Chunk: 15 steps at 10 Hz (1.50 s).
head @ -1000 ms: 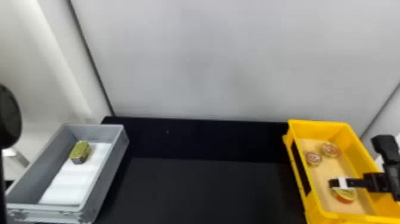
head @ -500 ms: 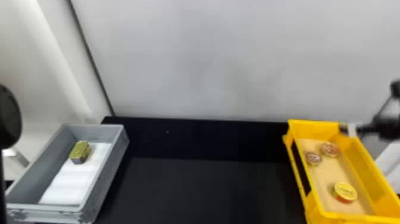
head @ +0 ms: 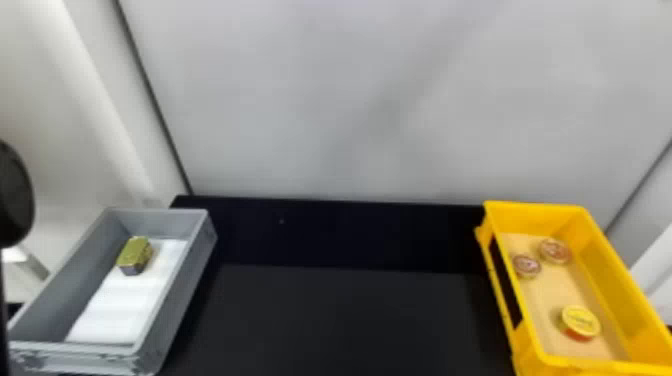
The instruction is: Pick up the round yellow can and place it in the yellow rectangular box
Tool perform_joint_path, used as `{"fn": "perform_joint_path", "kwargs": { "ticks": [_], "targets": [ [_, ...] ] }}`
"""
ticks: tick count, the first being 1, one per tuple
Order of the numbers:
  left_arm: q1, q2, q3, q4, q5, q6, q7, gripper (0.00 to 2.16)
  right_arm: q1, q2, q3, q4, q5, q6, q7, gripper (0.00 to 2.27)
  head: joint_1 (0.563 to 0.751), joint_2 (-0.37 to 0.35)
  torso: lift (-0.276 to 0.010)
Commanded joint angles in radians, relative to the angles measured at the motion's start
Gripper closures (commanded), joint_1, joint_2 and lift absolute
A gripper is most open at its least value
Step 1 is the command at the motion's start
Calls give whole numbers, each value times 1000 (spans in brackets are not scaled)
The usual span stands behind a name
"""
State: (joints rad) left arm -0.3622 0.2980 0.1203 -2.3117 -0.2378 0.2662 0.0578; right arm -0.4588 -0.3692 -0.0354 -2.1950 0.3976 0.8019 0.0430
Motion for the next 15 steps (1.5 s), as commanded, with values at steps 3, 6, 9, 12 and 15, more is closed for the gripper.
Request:
{"fn": "perform_joint_path", "kwargs": {
  "ticks": [3,6,9,12,15],
  "targets": [
    [34,-13,29,0,0,-14,36,279,-34,-19,68,-25,21,-497,-163,51,663,54,-10],
    [52,-135,96,26,14,-96,34,279,-27,7,109,-19,-6,-612,-225,55,663,54,-10],
    [49,-168,96,20,9,-91,31,279,-35,19,118,-17,-35,-635,-249,56,663,54,-10],
    [74,-197,121,17,9,-100,34,279,40,41,112,-29,-45,-667,-310,70,663,54,-10],
    [72,-200,108,17,15,-103,34,279,48,32,108,-55,-45,-650,-296,73,663,54,-10]
  ]
}}
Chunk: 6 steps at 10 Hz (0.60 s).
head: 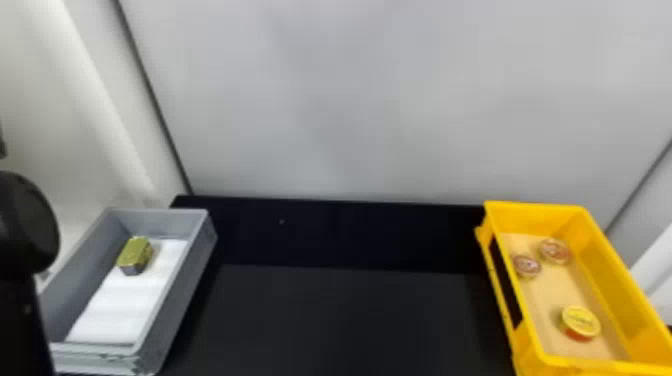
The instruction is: Pick up the round yellow can and place it in the yellow rectangular box
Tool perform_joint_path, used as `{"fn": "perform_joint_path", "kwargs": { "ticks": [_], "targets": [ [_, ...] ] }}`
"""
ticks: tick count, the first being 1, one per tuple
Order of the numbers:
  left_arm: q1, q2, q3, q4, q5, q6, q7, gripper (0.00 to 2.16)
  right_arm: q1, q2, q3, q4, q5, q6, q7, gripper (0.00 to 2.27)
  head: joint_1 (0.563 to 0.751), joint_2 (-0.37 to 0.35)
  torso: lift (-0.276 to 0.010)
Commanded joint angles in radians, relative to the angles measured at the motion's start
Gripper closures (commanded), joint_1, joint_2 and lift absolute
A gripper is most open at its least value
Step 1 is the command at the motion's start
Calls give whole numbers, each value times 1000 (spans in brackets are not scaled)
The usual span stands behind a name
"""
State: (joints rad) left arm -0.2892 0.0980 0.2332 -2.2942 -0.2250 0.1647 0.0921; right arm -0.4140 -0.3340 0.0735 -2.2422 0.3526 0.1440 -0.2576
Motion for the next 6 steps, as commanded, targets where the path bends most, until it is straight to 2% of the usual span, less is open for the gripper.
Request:
{"fn": "perform_joint_path", "kwargs": {
  "ticks": [1,6],
  "targets": [
    [-2,0,-6,-1,7,-2,0,279,-2,-8,-1,-14,-1,13,8,73,663,54,-10],
    [-1,6,-17,1,13,-2,-2,279,4,-14,-15,-40,-6,34,20,76,663,54,-10]
  ]
}}
